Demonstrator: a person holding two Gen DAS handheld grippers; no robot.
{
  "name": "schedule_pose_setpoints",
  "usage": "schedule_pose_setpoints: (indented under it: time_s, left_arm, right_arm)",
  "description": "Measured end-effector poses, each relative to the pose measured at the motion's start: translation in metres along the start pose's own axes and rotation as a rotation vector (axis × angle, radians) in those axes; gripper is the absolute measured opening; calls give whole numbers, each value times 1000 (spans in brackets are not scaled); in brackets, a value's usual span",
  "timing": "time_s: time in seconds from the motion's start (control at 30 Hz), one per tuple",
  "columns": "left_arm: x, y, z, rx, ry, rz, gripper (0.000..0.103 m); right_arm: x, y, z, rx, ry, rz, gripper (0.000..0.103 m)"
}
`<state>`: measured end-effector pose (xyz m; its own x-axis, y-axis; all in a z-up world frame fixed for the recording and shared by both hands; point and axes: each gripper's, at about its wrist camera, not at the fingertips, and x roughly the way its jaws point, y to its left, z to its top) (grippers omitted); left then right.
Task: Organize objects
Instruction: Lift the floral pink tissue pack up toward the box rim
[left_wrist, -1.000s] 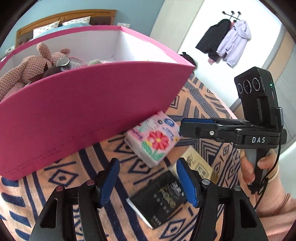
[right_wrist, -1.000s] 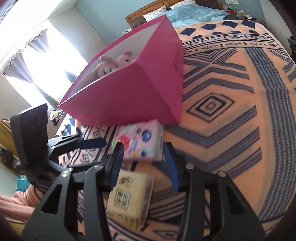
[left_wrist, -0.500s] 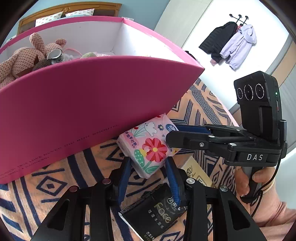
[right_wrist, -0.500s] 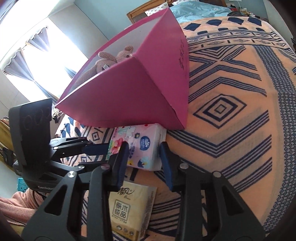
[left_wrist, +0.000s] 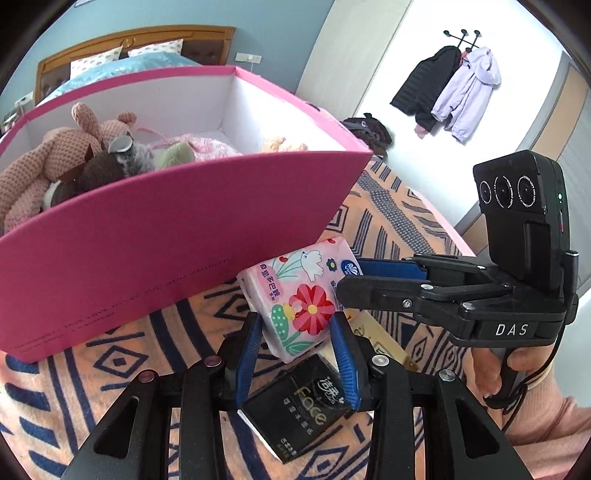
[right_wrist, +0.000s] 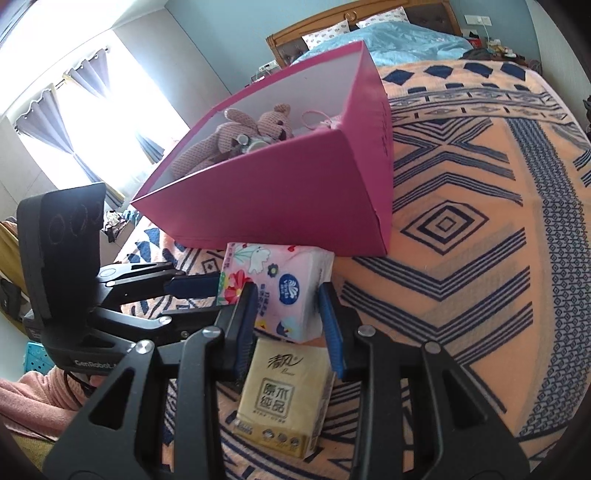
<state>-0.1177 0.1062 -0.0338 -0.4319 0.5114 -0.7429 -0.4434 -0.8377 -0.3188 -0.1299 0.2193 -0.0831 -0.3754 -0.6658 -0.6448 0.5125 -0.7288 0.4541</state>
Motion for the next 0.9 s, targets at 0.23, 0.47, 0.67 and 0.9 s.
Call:
schedule_pose_setpoints:
  time_s: [0.23,0.47,0.67,0.9]
  left_arm:
    - [-15,-2,-5,8,-22,-7,39]
    - [-27,-9,-8,13,-45,-18,39]
    - [-38,-9,-10,16,-63,-17,39]
    - [-49,-10,-8,27,-91,-13,39]
  right_arm:
    - [-12,10,1,-18,-40,8,38]
    - [-23,21,2,-60,-72,-5,38]
    - [-27,27,3,-77,-83,-6,38]
    - [-33,34,6,-98,-102,-3,38]
